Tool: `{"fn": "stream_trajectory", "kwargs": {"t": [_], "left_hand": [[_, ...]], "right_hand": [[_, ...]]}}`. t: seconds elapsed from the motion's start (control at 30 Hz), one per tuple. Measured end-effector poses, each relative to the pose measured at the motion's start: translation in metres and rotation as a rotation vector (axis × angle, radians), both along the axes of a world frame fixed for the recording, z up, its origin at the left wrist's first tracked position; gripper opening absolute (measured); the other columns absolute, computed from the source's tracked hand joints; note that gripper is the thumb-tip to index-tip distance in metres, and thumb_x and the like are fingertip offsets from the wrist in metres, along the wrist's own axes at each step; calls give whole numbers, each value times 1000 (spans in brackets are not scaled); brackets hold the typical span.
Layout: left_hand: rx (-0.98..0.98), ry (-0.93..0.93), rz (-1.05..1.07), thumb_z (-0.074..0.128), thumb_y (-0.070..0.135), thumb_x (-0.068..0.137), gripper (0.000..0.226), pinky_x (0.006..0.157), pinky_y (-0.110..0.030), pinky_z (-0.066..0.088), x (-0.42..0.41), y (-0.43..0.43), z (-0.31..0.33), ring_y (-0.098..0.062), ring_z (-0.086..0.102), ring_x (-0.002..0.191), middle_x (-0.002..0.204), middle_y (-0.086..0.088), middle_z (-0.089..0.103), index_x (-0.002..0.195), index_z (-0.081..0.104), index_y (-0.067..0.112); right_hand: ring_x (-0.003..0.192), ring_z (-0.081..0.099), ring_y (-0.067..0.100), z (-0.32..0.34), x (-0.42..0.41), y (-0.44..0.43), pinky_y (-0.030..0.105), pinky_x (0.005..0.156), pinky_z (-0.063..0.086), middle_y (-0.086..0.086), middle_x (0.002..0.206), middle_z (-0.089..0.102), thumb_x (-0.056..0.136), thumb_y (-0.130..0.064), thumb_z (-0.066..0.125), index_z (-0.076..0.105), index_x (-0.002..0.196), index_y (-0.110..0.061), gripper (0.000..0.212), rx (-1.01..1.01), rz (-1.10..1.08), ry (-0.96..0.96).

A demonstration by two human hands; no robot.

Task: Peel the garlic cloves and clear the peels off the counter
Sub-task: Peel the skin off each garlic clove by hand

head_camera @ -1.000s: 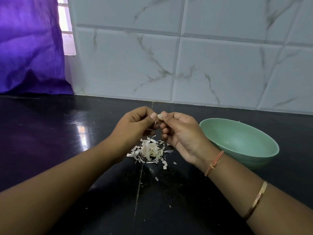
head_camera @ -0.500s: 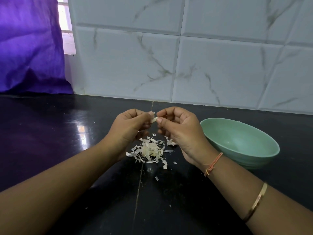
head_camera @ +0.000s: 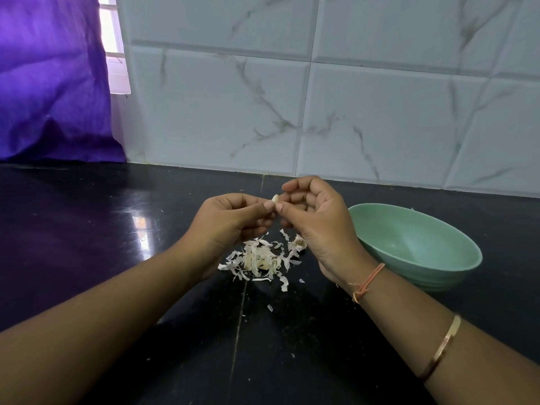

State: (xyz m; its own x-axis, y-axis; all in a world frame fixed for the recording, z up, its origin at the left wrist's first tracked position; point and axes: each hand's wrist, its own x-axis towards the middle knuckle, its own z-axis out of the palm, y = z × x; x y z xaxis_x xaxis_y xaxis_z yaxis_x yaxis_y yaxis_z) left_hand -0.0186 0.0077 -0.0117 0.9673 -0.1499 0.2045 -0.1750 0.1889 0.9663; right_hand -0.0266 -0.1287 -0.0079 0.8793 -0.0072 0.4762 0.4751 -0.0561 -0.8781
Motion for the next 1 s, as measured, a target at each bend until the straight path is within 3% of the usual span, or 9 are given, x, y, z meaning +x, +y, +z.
{"fn": "stream_trajectory", "kwargs": {"t": [0.13,0.23,0.47,0.53,0.67,0.8,1.0], "left_hand": [[-53,45,-12,64,11,77,8,58,-14,53,0,1,2,-6,60,57,66,-6,64,74,68,5],[-68,80,-36,63,11,78,10,58,-14,53,-1,1,3,-6,59,58,65,-6,62,72,67,5],[-57,68,-15,61,12,83,13,58,-15,53,-2,-2,2,-7,58,59,64,-2,65,74,67,5],[-52,26,15,66,14,79,9,60,-16,54,-2,-3,2,-8,58,61,67,-3,66,77,66,5],[-41,-28,36,71,20,60,28,64,-19,53,-2,-1,1,-14,57,66,70,-7,61,80,60,4],[-71,-33,13,67,17,62,25,65,-18,53,-2,-2,1,-15,59,67,72,-9,62,80,60,1],[-132,-62,-26,63,14,65,20,60,-13,51,1,0,2,-4,62,60,62,1,65,80,60,2]], "right_hand": [[74,59,5,0,1,1,19,74,51,0,83,64,78,2,69,57,87,-22,28,-120,-42,-104],[73,60,3,-1,1,2,17,69,52,-7,82,61,77,0,70,55,89,-28,34,-239,-90,-178],[72,62,4,-3,4,1,17,68,53,-4,79,64,80,-2,68,59,93,-19,23,-298,-189,-254],[73,63,7,-3,3,1,19,68,54,-2,79,65,80,-2,67,60,95,-16,22,-313,-201,-266],[72,61,9,-4,0,3,20,67,53,-4,78,63,79,3,63,61,99,-12,25,-381,-199,-305],[71,60,8,-4,-1,4,20,65,53,-5,78,61,79,-1,65,61,101,-14,26,-406,-195,-309],[64,61,8,-3,-1,3,16,61,52,-3,68,66,79,-7,70,68,79,-13,7,-358,-214,-257]]}}
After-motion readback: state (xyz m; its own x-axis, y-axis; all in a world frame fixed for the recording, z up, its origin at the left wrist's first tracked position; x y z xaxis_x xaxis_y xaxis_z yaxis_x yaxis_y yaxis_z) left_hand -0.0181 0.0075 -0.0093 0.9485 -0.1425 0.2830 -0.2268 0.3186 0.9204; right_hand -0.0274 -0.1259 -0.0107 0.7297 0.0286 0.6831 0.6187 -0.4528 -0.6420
